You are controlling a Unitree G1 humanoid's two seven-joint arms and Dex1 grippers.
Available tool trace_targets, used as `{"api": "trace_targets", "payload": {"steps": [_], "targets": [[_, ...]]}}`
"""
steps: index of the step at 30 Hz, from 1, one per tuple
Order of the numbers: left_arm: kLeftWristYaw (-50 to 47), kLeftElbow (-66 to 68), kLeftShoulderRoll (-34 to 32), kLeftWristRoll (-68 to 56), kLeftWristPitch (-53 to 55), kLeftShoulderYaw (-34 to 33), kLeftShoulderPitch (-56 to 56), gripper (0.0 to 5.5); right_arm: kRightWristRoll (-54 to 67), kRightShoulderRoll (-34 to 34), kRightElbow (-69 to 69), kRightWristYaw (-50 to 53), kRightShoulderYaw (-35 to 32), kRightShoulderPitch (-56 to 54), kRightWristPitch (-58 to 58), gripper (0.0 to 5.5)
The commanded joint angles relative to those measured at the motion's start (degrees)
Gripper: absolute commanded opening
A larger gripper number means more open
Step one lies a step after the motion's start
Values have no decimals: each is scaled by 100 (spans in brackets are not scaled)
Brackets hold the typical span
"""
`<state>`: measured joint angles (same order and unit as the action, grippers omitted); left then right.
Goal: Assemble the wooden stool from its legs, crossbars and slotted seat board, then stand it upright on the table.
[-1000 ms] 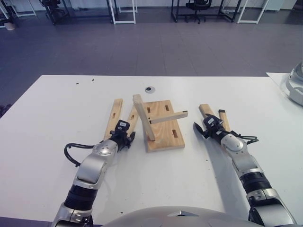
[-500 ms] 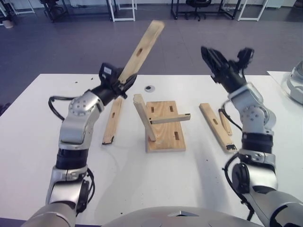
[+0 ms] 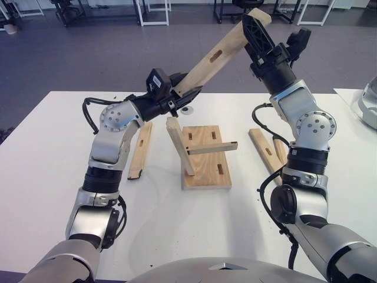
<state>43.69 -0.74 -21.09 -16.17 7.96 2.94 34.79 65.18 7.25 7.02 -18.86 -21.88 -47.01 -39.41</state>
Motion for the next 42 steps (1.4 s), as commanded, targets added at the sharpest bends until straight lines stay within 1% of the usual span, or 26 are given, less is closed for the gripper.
{"api": "trace_targets", "payload": {"steps": [1, 3, 5, 6, 8, 10, 11, 12, 14, 15, 17, 18, 19, 21, 22, 25, 28, 33, 37, 42], "targets": [[150, -46, -126, 192, -265, 143, -93, 210, 102, -3, 6, 134, -40, -148, -61, 291], [194, -12, -162, 240, -358, 174, -94, 210, 134, 32, -17, 230, -60, -104, -135, 246], [221, 35, -199, 281, -451, 197, -69, 210, 158, 72, -19, 327, -66, -54, -242, 217], [222, 66, -209, 296, -488, 202, -46, 210, 180, 84, -34, 370, -75, -20, -294, 190], [205, 68, -224, 344, -532, 211, -41, 210, 224, 88, -69, 442, -96, 28, -378, 154], [146, 102, -226, 448, -561, 230, -18, 210, 119, 75, -62, 668, -137, 65, -295, 115], [97, 138, -225, 507, -570, 229, 8, 248, 67, 67, -56, 767, -164, 81, -206, 106], [44, 189, -227, 545, -569, 209, 42, 266, 10, 64, -87, 872, -214, 128, -84, 100], [-118, 291, -251, 608, -538, 98, 81, 297, -179, 121, -287, 1022, -400, 446, 218, 100], [-180, 345, -283, 651, -537, 41, 76, 324, -233, 155, -355, 1125, -538, 616, 353, 100], [-389, 492, -497, 674, -477, -286, -25, 355, -188, 314, -777, 1430, -983, 1367, 418, 100], [-505, 439, -584, 668, -366, -438, -208, 377, -66, 361, -1173, 1522, -1098, 1940, 248, 100], [-583, 363, -640, 675, -269, -499, -405, 395, 64, 377, -1528, 1573, -1139, 2449, 70, 100], [-637, 26, -716, 811, -157, -359, -1056, 441, 486, 271, -2199, 1619, -1067, 3484, -311, 100], [-664, -135, -711, 826, -98, -303, -1303, 447, 687, 193, -2463, 1686, -1015, 3825, -403, 100], [-977, -648, -428, 758, 311, -230, -1837, 447, 1023, -31, -3053, 1996, -831, 4530, -396, 100], [-1338, -876, -279, 878, 566, -238, -2194, 447, 703, -71, -3085, 2206, -623, 4713, -187, 100], [-1544, -1021, -247, 781, 784, -359, -2227, 447, -107, 31, -3043, 2184, -368, 4973, 219, 100], [-1613, -1133, -208, 721, 884, -380, -2258, 447, -579, 231, -3312, 2214, -169, 5132, 396, 101], [-1619, -1212, -181, 710, 957, -389, -2322, 447, -276, 351, -3807, 2542, 8, 5202, 210, 101]]}}
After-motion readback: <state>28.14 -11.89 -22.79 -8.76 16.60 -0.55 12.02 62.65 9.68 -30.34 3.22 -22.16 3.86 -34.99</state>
